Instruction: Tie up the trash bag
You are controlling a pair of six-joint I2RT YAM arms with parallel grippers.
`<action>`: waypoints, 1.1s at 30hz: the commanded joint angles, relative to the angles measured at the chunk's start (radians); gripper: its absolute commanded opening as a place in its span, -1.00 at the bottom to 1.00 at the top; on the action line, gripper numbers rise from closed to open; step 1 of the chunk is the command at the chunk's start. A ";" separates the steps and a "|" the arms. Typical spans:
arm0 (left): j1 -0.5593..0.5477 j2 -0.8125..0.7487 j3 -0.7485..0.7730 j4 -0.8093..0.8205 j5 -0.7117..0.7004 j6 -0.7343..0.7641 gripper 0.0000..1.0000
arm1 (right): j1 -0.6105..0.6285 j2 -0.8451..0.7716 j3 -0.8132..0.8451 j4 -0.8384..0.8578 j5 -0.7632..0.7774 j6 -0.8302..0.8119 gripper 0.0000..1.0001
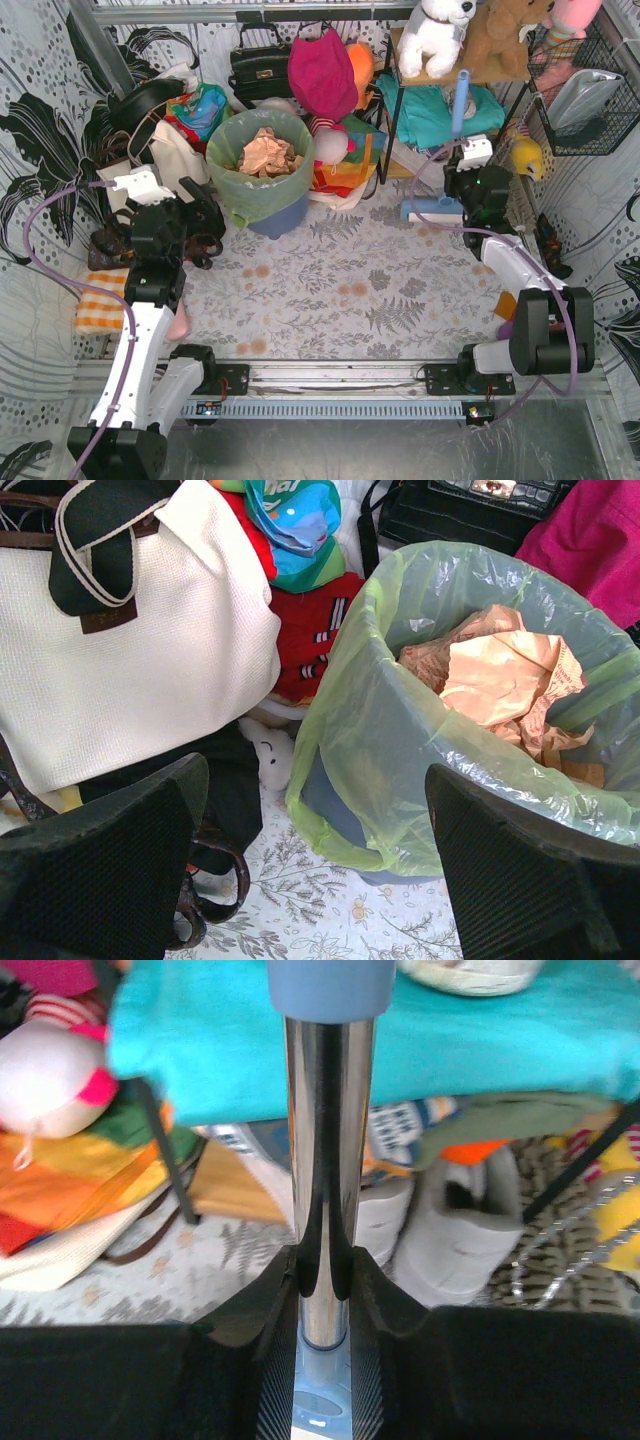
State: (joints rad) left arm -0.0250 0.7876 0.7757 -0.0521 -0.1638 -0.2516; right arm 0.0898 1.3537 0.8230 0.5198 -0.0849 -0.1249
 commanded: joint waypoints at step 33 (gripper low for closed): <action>0.010 -0.009 -0.013 0.057 -0.029 0.020 0.96 | -0.231 0.320 -0.089 0.830 -0.249 0.190 0.14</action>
State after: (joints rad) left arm -0.0204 0.7868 0.7696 -0.0452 -0.1692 -0.2485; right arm -0.1398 1.7157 0.7448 1.2957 -0.3294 0.0650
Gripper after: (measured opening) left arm 0.977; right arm 0.518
